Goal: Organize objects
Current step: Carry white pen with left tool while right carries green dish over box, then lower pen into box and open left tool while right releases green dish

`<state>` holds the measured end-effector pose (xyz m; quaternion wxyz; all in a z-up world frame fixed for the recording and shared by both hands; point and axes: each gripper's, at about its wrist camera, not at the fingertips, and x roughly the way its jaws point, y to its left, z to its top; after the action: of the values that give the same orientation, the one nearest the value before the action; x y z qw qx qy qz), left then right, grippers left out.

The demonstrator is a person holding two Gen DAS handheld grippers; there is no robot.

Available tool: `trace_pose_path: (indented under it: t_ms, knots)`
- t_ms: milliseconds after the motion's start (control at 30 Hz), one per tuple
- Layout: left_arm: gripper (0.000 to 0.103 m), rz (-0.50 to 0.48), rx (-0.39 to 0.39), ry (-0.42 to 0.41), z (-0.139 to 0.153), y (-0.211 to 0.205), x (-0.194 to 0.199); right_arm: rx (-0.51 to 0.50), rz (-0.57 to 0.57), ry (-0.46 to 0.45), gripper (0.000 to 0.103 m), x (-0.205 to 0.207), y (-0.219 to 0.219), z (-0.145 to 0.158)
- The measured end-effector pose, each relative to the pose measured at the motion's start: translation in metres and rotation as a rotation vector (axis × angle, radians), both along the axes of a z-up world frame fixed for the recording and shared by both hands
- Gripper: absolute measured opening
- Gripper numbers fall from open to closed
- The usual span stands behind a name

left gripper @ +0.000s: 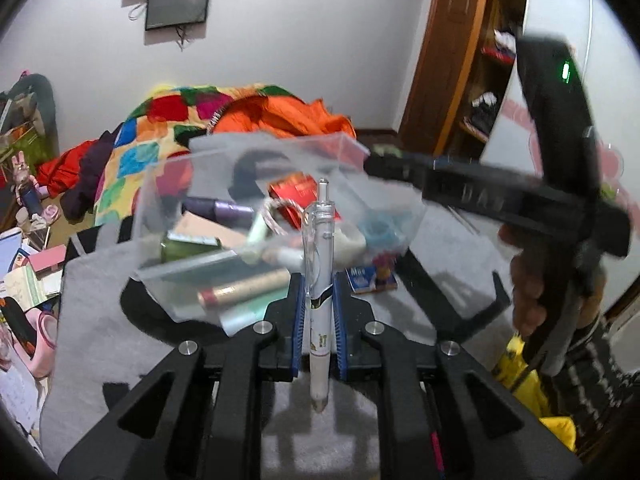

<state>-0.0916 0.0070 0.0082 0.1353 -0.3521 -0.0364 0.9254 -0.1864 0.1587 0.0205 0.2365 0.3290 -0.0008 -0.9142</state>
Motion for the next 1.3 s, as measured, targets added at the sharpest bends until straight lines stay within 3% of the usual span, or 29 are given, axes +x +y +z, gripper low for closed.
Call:
trace_pose_path:
  t_ms: [333,733,933,1300]
  knots:
    - [0.013,0.043,0.076,0.066,0.032,-0.027,-0.015,0.01,-0.001,-0.028,0.031,-0.013,-0.005,-0.01]
    - [0.013,0.1,0.04,0.112,0.059,-0.04,-0.055,-0.001,0.006,-0.072,0.031,-0.03,-0.009,-0.023]
    - [0.013,0.124,0.0,0.072,0.047,-0.039,-0.089,0.005,0.016,-0.092,0.031,-0.034,-0.016,-0.032]
    - [0.013,0.087,0.026,-0.043,0.004,-0.03,-0.109,0.031,0.027,-0.094,0.031,-0.034,-0.026,-0.038]
